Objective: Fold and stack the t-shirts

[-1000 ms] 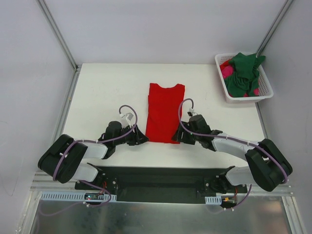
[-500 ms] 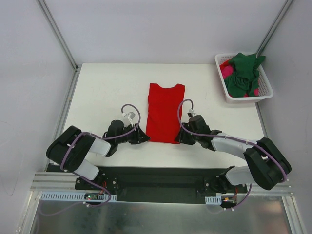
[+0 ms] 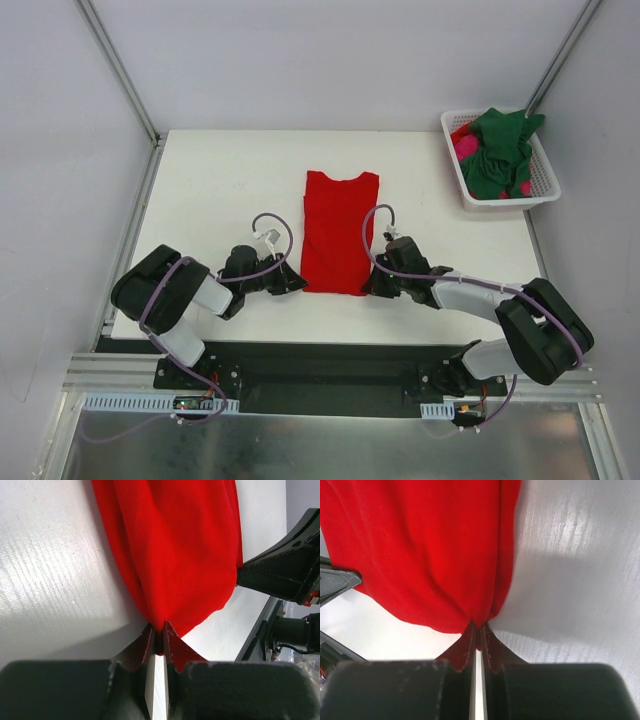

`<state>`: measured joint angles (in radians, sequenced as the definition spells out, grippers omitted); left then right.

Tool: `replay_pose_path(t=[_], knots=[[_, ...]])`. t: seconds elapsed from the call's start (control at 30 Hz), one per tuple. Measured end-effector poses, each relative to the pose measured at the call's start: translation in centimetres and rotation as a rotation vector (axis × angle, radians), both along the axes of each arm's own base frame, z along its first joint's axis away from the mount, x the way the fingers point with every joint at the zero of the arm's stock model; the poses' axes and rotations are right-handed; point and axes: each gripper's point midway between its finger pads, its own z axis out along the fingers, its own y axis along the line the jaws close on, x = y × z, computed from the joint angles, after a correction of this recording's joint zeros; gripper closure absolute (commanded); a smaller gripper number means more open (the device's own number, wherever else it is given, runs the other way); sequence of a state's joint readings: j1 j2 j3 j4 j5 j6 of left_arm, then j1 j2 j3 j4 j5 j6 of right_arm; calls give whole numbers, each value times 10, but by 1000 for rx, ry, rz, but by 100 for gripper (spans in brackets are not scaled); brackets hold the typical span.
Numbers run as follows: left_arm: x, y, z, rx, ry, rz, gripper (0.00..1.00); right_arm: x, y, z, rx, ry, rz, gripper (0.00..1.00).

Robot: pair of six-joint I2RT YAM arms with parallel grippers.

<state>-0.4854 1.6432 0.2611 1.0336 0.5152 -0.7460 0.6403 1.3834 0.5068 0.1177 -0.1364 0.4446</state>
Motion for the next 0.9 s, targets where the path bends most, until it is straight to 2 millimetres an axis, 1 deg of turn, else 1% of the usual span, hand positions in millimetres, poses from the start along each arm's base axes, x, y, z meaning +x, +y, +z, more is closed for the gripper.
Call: replay_pose_path(t=[0.23,0.37,0.63,0.8,0.9], knots=[[-5,3,1,8,8,-1,99,-1,0,1,-3,6,5,98],[-12,6,11,10,4,-7,100,-10,-6,6,-16,20,14,99],[-30,9,55,-1,-91,-48,100,-32,-16,42,0,-19,39,98],[-43,15,63,9,-82,-53,100,-43,-20,55,2,-24,55,99],[-46,17,68,12,-81,-49,100,-43,-20,66,2,-35,58,99]])
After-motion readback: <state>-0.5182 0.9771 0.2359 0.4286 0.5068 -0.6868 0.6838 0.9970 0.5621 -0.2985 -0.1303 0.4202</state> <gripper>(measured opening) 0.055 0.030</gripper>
